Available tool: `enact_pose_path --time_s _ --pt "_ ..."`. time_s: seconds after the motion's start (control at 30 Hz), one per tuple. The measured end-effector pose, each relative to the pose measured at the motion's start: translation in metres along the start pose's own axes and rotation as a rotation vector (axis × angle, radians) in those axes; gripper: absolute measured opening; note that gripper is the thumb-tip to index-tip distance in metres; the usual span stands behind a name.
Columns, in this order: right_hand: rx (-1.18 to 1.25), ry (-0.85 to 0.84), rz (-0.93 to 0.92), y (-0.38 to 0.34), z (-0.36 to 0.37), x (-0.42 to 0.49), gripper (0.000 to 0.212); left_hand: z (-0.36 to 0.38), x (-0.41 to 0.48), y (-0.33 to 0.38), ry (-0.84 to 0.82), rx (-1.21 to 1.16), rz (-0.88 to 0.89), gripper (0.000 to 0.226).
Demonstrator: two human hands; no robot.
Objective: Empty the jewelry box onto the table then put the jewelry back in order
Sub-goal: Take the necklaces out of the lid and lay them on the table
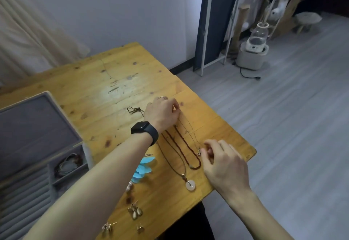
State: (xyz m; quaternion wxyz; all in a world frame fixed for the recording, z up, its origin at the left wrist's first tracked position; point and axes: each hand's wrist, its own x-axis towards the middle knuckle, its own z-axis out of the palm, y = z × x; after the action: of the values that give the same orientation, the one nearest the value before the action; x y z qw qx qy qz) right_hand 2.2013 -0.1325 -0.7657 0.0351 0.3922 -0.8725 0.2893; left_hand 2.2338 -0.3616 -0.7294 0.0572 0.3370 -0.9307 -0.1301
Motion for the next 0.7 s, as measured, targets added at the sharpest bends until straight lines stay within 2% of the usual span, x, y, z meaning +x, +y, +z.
enact_pose_path --time_s 0.07,0.2,0.5,0.7 --pt "0.094 -0.007 0.031 0.001 -0.001 0.001 0.020 -0.001 -0.001 -0.002 -0.008 -0.037 0.001 0.021" --pt "0.199 0.044 0.048 0.002 -0.004 -0.004 0.013 0.002 -0.008 -0.008 0.019 -0.016 0.064 0.026" --pt "0.069 -0.017 0.037 -0.004 -0.001 -0.005 0.005 0.006 -0.016 -0.008 0.029 0.132 0.165 0.032" --pt "0.087 -0.068 0.027 0.002 -0.004 -0.007 0.012 0.007 -0.020 -0.011 0.051 0.161 0.199 0.034"
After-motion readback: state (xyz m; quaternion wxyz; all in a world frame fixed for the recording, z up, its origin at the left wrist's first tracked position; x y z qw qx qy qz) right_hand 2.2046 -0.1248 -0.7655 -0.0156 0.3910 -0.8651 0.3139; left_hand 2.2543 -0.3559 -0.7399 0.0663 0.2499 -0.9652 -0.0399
